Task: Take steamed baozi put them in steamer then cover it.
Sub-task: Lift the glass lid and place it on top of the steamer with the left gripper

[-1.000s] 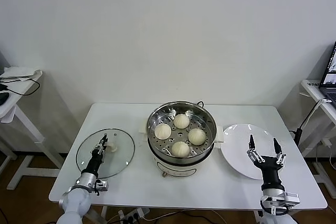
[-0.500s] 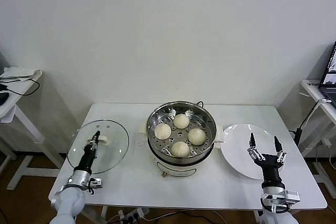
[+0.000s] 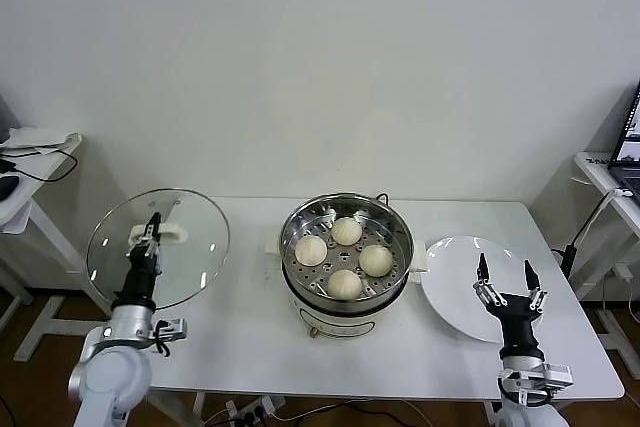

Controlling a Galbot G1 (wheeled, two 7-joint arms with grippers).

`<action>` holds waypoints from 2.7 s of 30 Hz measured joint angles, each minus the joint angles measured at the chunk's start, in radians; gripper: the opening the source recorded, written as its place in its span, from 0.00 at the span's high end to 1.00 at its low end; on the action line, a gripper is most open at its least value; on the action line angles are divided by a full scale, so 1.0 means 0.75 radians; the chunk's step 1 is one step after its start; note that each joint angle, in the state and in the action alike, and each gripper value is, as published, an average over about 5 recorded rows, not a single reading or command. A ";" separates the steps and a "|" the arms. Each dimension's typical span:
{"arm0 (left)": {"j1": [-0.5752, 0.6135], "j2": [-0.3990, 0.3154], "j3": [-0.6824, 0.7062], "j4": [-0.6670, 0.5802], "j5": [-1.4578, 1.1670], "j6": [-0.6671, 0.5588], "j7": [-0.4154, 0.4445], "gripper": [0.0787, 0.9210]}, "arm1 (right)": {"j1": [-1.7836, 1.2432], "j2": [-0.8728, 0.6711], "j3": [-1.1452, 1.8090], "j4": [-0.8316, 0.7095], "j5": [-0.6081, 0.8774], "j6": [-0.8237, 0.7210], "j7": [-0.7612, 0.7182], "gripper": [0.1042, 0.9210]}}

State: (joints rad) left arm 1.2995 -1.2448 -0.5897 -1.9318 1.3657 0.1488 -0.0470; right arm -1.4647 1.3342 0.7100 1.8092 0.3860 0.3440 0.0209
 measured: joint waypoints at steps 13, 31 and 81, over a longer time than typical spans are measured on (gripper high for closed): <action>-0.135 0.089 0.454 -0.240 0.021 0.393 0.299 0.87 | -0.024 0.041 0.050 0.003 -0.015 0.019 0.000 0.12; -0.439 0.017 0.987 -0.087 0.119 0.647 0.469 0.87 | -0.040 0.097 0.065 0.011 -0.070 0.026 0.006 0.12; -0.628 -0.308 1.155 0.309 0.160 0.710 0.400 0.87 | -0.020 0.125 0.058 -0.033 -0.158 0.028 0.019 0.12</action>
State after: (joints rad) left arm 0.8287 -1.4756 0.2766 -1.7004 1.4859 0.6814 0.2528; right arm -1.4797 1.4279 0.7534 1.7845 0.2677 0.3647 0.0350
